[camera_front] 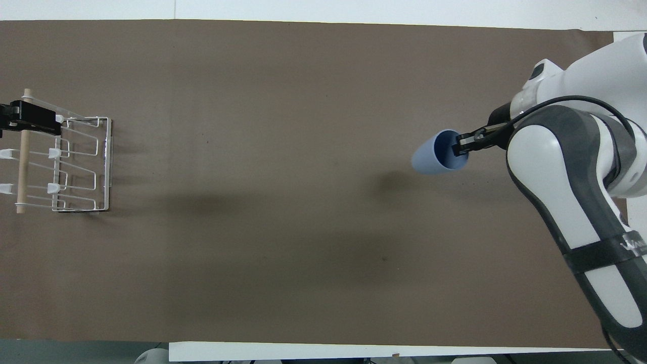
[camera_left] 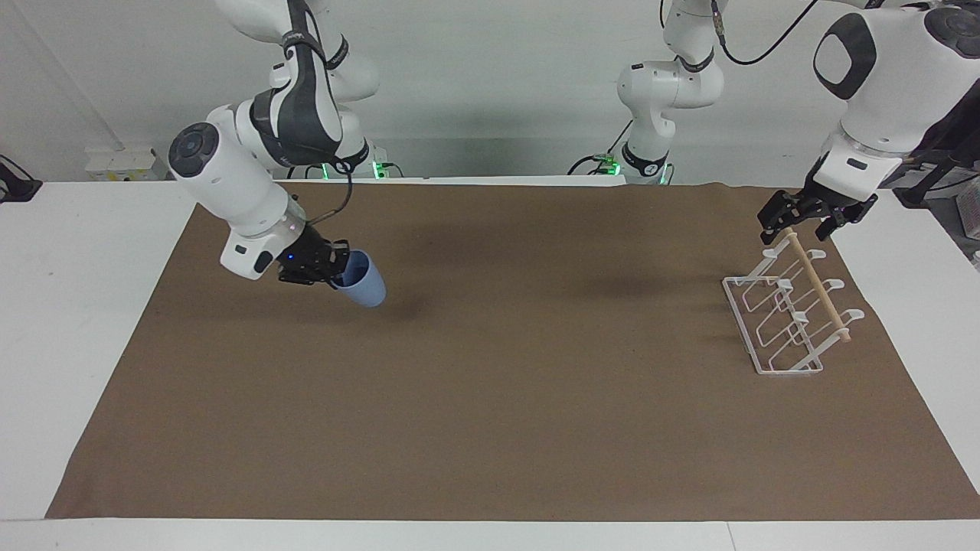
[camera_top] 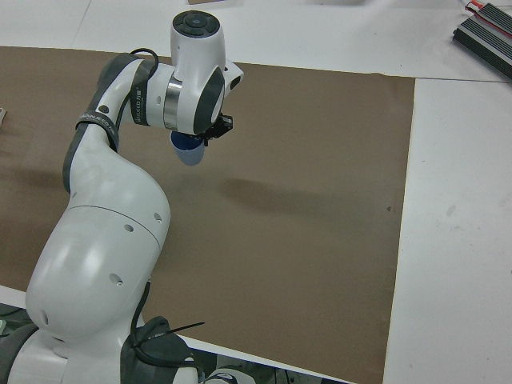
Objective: Hang cup on cup holder
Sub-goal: 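Reach the right gripper to the blue cup and grasp its rim, then lift the cup with the right gripper toward the approaching left gripper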
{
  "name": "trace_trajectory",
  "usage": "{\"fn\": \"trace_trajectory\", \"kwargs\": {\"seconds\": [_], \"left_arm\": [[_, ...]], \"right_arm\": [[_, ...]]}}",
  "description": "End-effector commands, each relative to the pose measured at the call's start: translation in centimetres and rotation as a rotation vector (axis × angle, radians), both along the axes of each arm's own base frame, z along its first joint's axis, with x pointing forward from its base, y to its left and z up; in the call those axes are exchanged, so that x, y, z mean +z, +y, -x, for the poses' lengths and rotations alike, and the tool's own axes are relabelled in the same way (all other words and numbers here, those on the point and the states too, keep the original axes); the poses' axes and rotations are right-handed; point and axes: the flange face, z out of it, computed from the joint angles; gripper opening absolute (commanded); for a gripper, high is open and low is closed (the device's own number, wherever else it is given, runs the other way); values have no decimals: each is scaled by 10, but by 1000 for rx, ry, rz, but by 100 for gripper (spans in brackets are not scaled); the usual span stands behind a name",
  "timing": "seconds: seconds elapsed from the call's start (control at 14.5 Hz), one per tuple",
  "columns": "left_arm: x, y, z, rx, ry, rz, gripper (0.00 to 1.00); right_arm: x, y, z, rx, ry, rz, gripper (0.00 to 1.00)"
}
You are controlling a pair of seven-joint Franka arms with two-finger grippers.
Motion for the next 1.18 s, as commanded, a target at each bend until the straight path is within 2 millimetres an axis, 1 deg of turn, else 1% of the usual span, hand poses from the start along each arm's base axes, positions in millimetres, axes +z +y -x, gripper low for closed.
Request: {"fn": "trace_trajectory", "kwargs": {"seconds": [0.0,0.14,0.21,0.35,0.41,0.62,0.69,0.76,0.83,0.97,1.04,1.11], "left_arm": [[3,0,5,-1,0,-2,100],[3,0,5,-1,0,-2,100],[2,-1,5,-3,1,-2,100],[3,-2,5,-4,-2,-2,100],[3,-2,5,-4,0,-2,100],[2,-1,5,-3,1,-2,100],[2,-2,5,-6,1,-2,100],[4,-1,4,-9,-5,-2,100],[3,6,4,5,0,-5,100],[1,12,7,21,15,2,100],[4,6,11,12,24,2,100],[2,1,15,7,49,0,100]], "right_arm": [[4,48,0,-106,73,-111,0],[5,87,11,-147,140,-200,0],[4,98,16,-167,171,-258,0],[5,130,28,-214,237,-356,0],[7,137,32,-243,262,-382,0],[7,173,55,-269,358,-493,0],[8,189,61,-300,385,-527,0],[11,198,62,-345,393,-550,0],[14,214,66,-387,411,-589,0],[15,233,71,-451,421,-650,0],[16,243,77,-467,442,-671,0],[17,252,82,-484,447,-685,0]]}}
